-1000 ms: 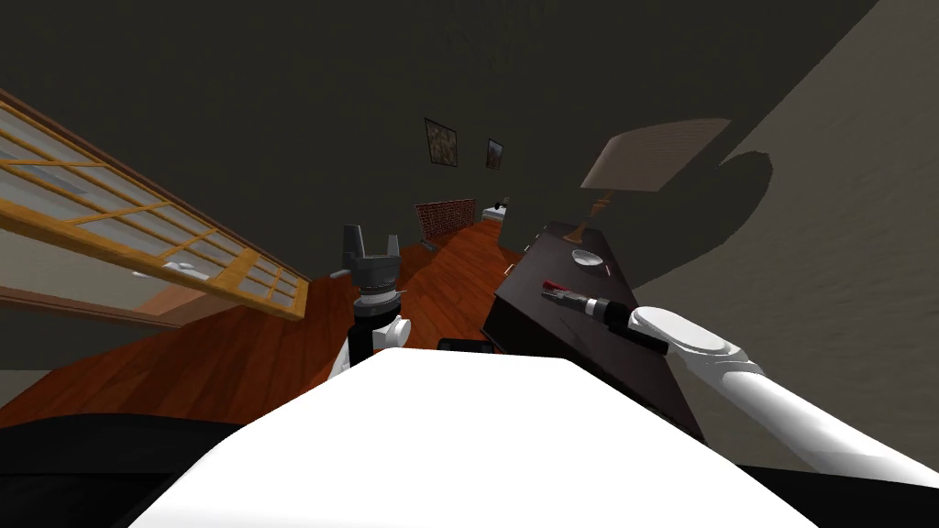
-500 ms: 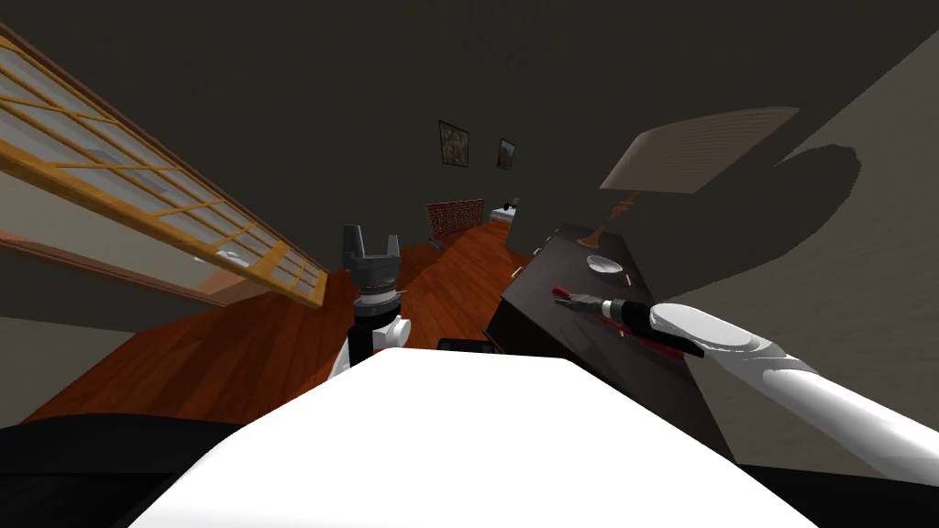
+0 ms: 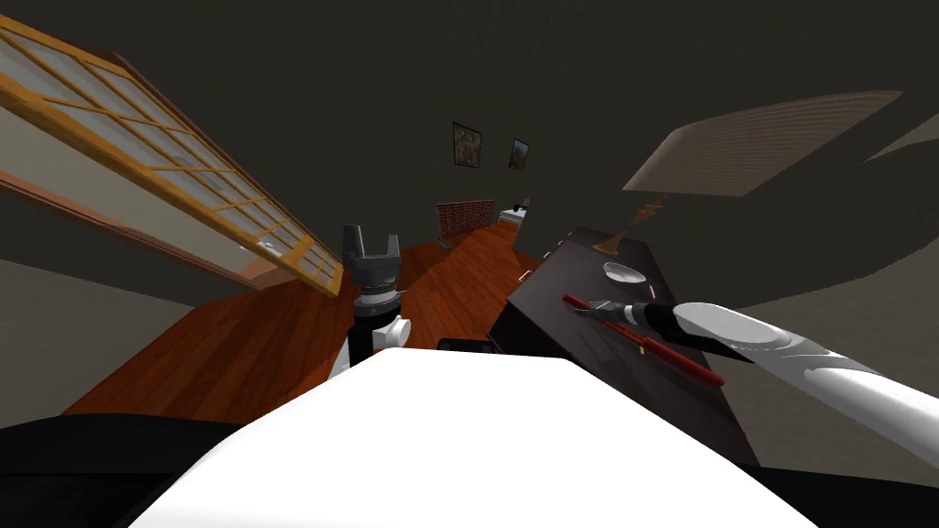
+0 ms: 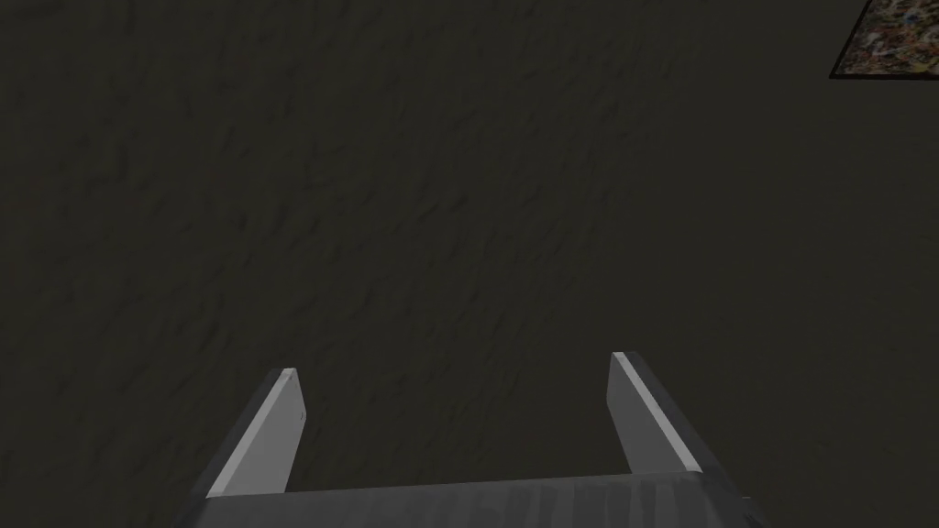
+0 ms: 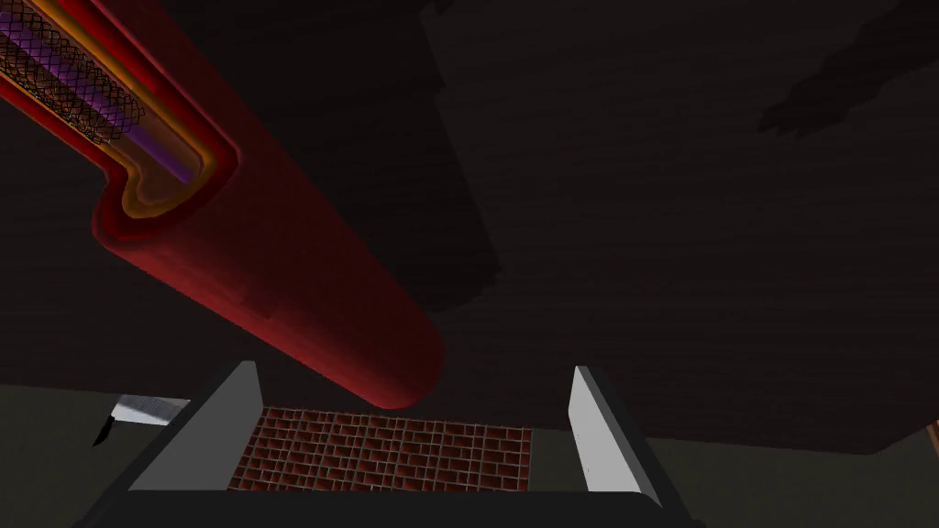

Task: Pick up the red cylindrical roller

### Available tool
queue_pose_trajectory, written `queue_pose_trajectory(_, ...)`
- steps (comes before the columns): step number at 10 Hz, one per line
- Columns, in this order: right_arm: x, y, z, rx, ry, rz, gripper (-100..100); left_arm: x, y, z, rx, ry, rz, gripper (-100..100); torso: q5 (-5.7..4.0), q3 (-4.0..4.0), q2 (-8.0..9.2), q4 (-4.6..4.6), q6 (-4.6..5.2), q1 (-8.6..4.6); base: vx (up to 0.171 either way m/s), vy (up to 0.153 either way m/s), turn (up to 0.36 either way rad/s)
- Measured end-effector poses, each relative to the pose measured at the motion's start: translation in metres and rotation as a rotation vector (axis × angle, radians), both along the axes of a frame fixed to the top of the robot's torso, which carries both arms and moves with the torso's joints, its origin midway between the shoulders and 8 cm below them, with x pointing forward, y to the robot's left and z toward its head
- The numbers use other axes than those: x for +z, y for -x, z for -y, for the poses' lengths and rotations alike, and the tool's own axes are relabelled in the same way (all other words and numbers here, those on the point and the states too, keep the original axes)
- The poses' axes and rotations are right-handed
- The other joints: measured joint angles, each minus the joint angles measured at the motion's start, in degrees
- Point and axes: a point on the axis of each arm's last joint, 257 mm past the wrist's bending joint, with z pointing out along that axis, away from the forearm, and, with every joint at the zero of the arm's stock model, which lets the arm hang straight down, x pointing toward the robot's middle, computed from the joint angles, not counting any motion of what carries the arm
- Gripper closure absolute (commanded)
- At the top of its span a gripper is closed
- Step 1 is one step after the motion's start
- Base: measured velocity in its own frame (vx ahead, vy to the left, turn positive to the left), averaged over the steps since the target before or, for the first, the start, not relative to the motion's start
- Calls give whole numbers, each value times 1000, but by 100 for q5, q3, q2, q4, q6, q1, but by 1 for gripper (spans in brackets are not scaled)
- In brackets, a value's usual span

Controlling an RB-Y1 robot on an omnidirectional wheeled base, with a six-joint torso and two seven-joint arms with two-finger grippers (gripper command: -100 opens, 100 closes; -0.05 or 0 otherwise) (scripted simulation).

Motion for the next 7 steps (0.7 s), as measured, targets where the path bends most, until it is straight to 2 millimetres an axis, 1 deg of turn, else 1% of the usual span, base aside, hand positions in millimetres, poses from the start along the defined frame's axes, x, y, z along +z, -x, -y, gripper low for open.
queue_pose_trajectory(2,1,23,27,2,79,-70,-100,0,0,0,0,0,0,0,2,2,3,1,0,2,-1,-9,170)
queue_pose_trajectory(3,0,38,41,5,131,-123,-100,0,0,0,0,0,0,0,1,2,3,1,1,1,-1,-13,75)
queue_pose_trajectory(4,1,44,53,2,152,-145,-100,0,0,0,0,0,0,0,-1,2,4,1,4,-1,-1,-5,-4)
queue_pose_trajectory(5,0,48,60,-2,160,-155,-100,0,0,0,0,0,0,0,-1,3,5,2,5,0,-2,-5,112)
queue_pose_trajectory(7,-2,78,87,-5,225,-245,-100,0,0,0,0,0,0,0,0,2,4,1,0,-2,-4,-20,182)
